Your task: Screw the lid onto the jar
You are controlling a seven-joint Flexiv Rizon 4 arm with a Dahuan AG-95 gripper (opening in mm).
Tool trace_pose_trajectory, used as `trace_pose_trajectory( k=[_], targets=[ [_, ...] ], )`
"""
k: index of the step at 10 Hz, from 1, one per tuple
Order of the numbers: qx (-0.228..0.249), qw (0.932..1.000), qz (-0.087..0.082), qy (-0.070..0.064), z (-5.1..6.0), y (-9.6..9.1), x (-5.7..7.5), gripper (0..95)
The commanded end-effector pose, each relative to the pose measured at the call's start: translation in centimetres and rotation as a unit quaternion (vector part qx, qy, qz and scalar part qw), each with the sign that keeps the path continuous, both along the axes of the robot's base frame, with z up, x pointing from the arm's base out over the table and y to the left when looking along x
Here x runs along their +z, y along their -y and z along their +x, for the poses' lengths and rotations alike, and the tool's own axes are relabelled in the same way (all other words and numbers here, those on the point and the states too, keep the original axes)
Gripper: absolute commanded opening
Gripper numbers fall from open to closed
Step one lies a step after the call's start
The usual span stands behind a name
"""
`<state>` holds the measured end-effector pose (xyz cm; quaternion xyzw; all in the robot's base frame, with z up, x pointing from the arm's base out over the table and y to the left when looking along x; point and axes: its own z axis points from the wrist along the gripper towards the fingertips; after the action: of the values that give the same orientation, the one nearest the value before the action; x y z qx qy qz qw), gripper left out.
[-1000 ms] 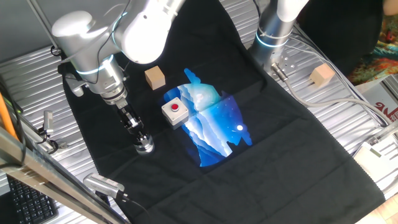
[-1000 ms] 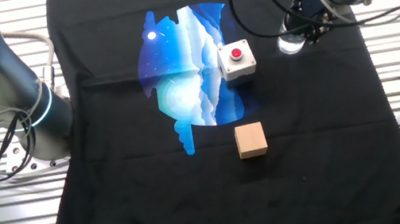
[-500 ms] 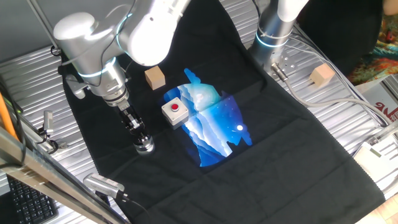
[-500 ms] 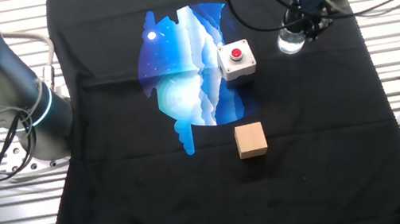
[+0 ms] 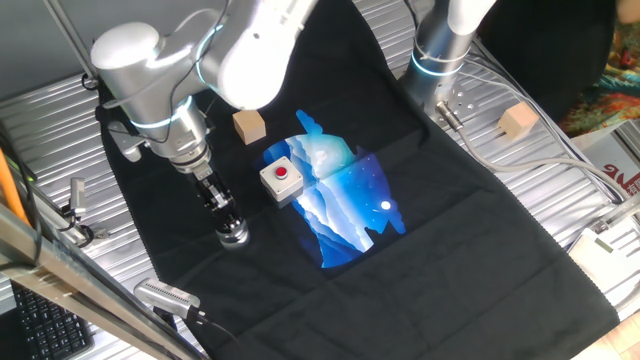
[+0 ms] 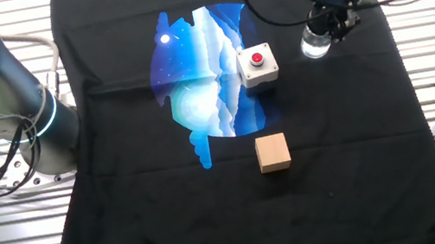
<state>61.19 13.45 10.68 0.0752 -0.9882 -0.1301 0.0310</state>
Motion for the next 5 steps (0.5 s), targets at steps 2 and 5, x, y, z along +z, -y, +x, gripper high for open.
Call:
trace_pose_trajectory(
  k=[2, 5],
  targets=[
    [-0.006, 0.9998, -0.014, 0.012, -0.04, 0.03, 0.05, 0.0],
    [-0.01, 0.9994, -0.026, 0.023, -0.06, 0.17, 0.18, 0.0]
  ],
)
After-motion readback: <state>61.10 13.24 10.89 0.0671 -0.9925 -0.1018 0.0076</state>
